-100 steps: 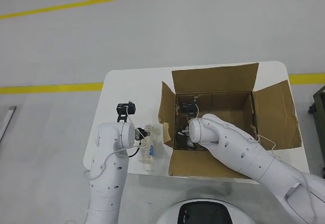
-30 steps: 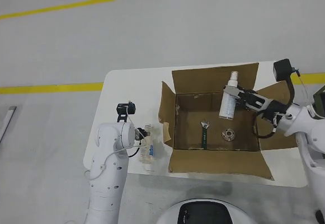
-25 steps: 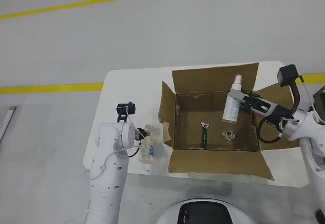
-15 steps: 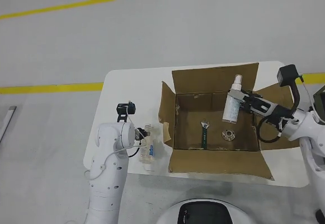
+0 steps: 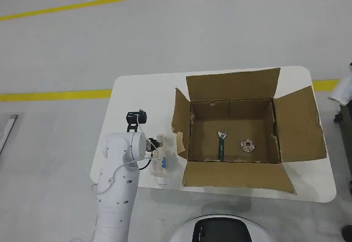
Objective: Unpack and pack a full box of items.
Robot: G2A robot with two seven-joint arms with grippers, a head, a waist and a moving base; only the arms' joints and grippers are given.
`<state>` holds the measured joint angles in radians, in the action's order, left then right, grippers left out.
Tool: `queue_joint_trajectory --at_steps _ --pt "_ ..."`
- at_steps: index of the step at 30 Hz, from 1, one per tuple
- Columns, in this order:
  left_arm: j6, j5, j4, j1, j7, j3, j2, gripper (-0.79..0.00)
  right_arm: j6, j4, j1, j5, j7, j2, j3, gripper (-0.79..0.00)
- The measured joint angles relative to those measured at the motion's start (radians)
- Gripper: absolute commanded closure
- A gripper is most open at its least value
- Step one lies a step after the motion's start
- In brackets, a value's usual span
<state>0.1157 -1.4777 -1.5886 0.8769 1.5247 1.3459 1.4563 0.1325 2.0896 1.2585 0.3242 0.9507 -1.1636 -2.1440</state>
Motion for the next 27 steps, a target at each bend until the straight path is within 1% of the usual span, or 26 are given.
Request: queue_joint_trajectory --at_steps 2,5,7,9,11,13,16,23,27 --pt "0.000 0.000 0.000 0.000 0.000 0.000 0.000 -0.785 -0.031 -0.001 0.039 0.075 0.044 0.010 -0.033 0.000" --pt "0.000 0.000 0.000 0.000 0.000 0.000 0.000 -0.785 -0.081 -0.014 0.104 0.180 0.080 0.020 -0.057 0.000" --pt "0.000 0.000 0.000 0.000 0.000 0.000 0.000 -0.785 -0.123 -0.015 0.157 0.259 0.081 0.023 -0.057 0.000" --pt "0.000 0.000 0.000 0.000 0.000 0.000 0.000 -0.785 -0.144 -0.016 0.205 0.304 0.071 0.023 -0.047 0.000" --pt "0.000 0.000 0.000 0.000 0.000 0.000 0.000 -0.785 -0.166 -0.010 0.259 0.358 0.054 0.022 -0.024 0.000" --pt "0.000 0.000 0.000 0.000 0.000 0.000 0.000 -0.785 -0.170 -0.010 0.302 0.376 0.034 0.019 0.007 0.000" --pt "0.000 0.000 0.000 0.000 0.000 0.000 0.000 -0.785 -0.179 -0.013 0.345 0.418 0.014 0.019 0.053 0.000" --pt "0.000 0.000 0.000 0.000 0.000 0.000 0.000 -0.785 -0.196 -0.066 0.390 0.560 -0.013 0.020 0.177 0.000" --pt "0.000 0.000 0.000 0.000 0.000 0.000 0.000 -0.785 -0.187 -0.108 0.395 0.592 -0.040 0.019 0.227 0.000"
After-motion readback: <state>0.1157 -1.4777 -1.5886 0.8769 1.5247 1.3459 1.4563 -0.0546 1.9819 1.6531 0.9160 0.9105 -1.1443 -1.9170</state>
